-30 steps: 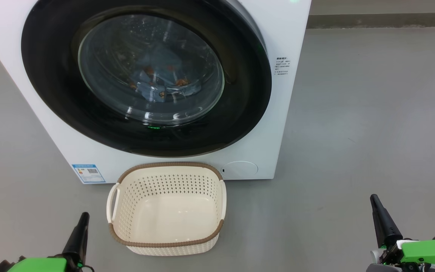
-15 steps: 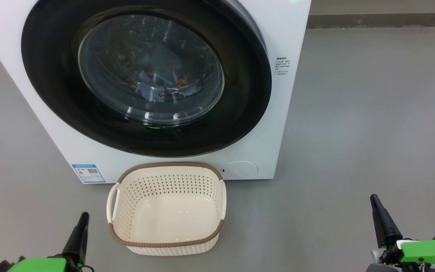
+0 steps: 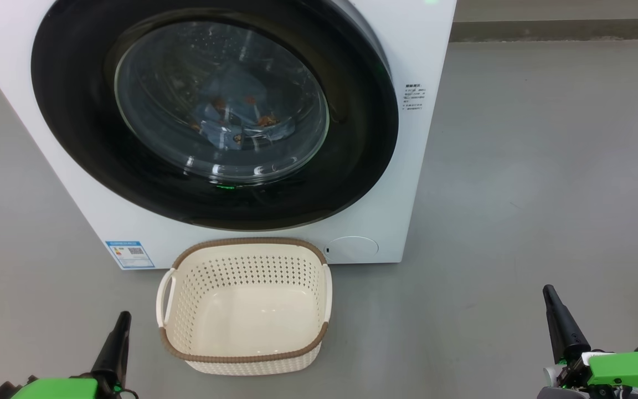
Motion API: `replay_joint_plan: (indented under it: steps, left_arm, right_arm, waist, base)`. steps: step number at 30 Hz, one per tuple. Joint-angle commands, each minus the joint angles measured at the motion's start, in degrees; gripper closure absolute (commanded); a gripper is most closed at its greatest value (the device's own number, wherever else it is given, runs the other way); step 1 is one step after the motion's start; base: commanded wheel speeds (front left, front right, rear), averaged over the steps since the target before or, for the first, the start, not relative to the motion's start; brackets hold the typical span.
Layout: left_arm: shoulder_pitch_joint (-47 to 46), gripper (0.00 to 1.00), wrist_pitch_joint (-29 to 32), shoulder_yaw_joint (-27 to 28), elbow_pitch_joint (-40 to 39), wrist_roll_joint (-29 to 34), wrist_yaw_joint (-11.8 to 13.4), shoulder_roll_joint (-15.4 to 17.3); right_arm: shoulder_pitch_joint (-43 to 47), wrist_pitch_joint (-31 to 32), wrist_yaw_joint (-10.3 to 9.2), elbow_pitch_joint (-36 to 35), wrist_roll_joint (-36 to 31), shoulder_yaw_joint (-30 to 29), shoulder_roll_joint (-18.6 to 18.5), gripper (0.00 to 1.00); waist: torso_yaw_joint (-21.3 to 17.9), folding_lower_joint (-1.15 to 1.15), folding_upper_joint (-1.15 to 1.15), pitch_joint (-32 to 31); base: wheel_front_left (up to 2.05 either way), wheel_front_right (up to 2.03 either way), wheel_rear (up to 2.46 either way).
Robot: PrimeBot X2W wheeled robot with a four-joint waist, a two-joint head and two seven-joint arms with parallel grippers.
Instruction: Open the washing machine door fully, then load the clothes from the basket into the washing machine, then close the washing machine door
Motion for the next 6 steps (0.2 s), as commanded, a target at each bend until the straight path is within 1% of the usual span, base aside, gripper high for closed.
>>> replay_joint_plan:
  steps: [1, 6]
  left_arm:
    - [-2.6, 1.00, 0.3, 2.0, -1.2, -0.2, -0.2, 0.7]
    - [-2.6, 1.00, 0.3, 2.0, -1.2, -0.2, -0.2, 0.7]
  right_arm:
    - [-2.4, 0.3, 0.09, -1.7, 0.2, 1.3, -0.2, 1.00]
    - [-2.4, 0.3, 0.09, -1.7, 0.2, 1.3, -0.2, 1.00]
  waist:
    - [0.0, 0.00, 0.00, 0.0]
    - [0.0, 0.00, 0.00, 0.0]
  base:
    - [0.00, 0.00, 0.00]
    - [0.00, 0.00, 0.00]
